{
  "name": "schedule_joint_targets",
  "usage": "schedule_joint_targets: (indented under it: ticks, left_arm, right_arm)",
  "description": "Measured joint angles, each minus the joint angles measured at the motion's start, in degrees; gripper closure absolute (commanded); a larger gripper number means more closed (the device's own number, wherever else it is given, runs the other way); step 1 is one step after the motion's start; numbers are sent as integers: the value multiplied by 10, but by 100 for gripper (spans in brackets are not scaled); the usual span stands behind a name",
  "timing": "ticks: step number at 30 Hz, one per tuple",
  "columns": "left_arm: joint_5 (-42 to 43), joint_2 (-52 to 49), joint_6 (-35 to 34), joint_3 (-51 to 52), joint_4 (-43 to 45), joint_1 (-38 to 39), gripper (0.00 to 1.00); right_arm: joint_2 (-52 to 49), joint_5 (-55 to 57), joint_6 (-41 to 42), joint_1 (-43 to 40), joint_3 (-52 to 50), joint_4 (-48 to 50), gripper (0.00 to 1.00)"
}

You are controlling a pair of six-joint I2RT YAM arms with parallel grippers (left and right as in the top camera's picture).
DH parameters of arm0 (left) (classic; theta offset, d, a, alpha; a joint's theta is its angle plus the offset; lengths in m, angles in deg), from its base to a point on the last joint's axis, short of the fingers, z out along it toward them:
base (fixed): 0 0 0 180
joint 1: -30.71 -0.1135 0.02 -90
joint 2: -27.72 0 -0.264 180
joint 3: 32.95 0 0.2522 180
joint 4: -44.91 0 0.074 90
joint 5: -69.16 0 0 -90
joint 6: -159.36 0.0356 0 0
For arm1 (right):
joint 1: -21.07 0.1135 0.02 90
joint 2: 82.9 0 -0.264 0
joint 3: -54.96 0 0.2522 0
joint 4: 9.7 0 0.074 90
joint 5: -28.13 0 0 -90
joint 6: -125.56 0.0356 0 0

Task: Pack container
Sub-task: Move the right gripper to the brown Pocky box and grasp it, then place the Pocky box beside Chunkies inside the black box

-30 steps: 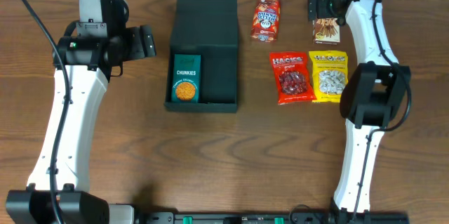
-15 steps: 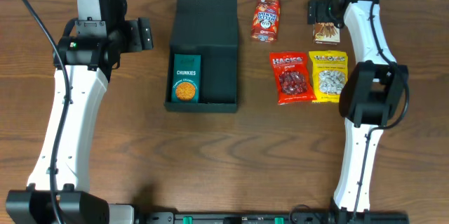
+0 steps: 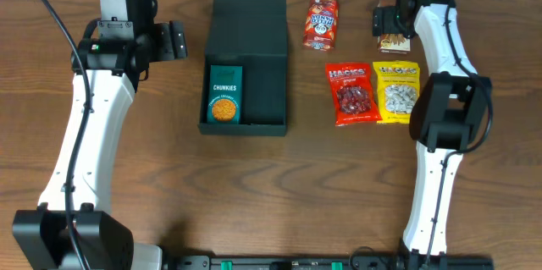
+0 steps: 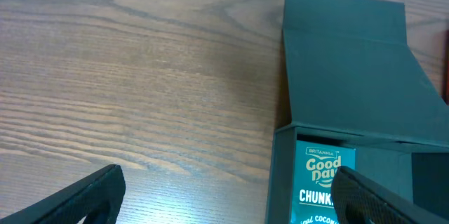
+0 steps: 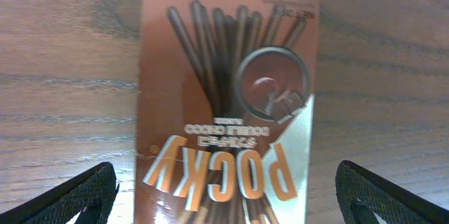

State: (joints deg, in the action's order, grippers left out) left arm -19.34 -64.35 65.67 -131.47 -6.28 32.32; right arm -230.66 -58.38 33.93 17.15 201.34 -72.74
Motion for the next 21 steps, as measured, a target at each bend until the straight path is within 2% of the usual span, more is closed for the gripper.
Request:
schedule_joint_targets:
  ticks: [15, 21]
  left_arm:
    - [0, 0, -8, 0, 0, 0, 5]
    - [0, 0, -8, 0, 0, 0, 5]
  right_arm:
    - [-18, -16, 13, -2, -2, -2, 2]
    - [-19, -20, 23, -2, -2, -2, 27]
